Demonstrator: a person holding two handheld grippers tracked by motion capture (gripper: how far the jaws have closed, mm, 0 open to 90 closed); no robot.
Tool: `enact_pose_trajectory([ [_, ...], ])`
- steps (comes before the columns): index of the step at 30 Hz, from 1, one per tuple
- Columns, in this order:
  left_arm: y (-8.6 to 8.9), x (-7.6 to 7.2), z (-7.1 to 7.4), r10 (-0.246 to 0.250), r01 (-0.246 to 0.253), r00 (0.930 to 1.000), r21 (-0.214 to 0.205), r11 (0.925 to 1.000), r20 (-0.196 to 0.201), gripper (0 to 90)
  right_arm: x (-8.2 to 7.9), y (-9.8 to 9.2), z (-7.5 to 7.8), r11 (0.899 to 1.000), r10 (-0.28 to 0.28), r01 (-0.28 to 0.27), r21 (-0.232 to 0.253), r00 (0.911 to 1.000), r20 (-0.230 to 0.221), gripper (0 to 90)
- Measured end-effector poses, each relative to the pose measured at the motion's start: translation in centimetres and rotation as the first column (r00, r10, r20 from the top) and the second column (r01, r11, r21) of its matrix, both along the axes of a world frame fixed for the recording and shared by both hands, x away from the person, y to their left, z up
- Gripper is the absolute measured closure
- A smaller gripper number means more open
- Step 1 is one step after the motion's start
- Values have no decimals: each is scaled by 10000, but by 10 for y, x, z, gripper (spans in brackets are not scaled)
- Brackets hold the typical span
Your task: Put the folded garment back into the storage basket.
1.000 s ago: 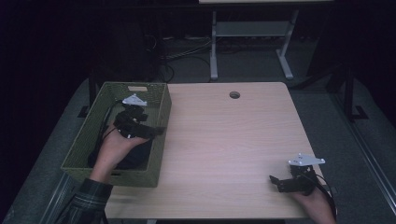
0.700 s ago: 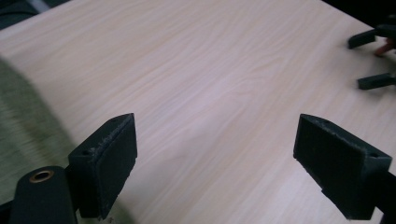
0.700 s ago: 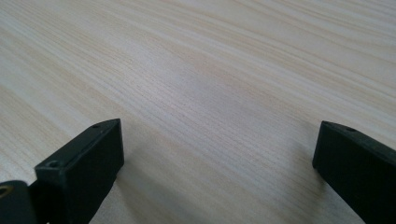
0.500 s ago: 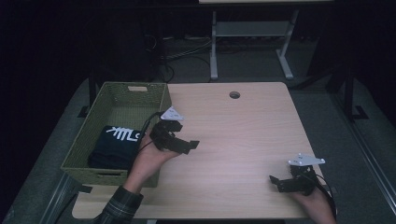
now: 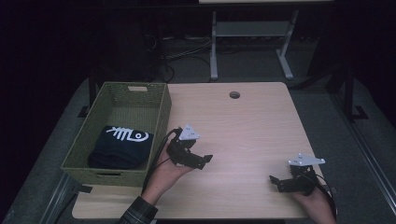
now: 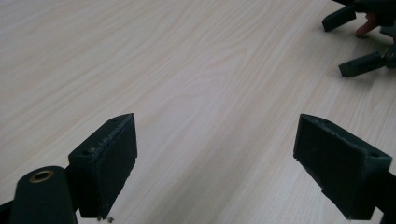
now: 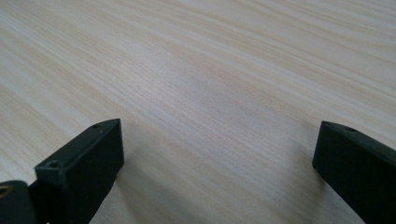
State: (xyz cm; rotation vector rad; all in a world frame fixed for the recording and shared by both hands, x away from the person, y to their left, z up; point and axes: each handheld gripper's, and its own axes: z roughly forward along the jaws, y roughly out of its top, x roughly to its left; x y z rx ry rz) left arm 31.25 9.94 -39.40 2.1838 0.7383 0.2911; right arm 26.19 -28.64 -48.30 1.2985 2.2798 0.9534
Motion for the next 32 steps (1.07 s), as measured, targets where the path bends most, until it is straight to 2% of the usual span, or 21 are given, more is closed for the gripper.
enact_pose_trajectory([
  [6, -1, -3, -26, -46, 45, 9999, 121, 9999, 132, 131, 0, 0, 0, 10000, -11, 11, -12, 10000, 9, 17],
  [10, -2, -4, -46, 2, -2, 9999, 20, 10000, 146, 131, 0, 0, 0, 10000, -15, 15, -10, 10000, 8, 16],
  [15, -3, -3, -63, 51, -52, 10000, 371, 9993, 29, 131, 0, 0, 0, 10000, -16, 16, -9, 10000, 5, 16],
  [17, -4, -2, -70, 100, -104, 9999, 694, 9975, 57, 131, 0, 0, 0, 10000, -17, 17, -9, 10000, 3, 16],
  [20, -6, -1, -80, 55, -37, 9997, 749, 9972, -244, 131, 0, 0, 0, 10000, -16, 16, -9, 10000, 5, 17],
  [21, -7, -3, -83, 80, -78, 10000, 698, 9975, -19, 128, 0, 0, 0, 10000, -16, 16, -9, 10000, 3, 17],
  [32, -7, -3, -83, 98, -95, 9999, 685, 9976, -50, 128, 0, 0, 0, 10000, 28, -28, 2, 10000, 13, 16],
])
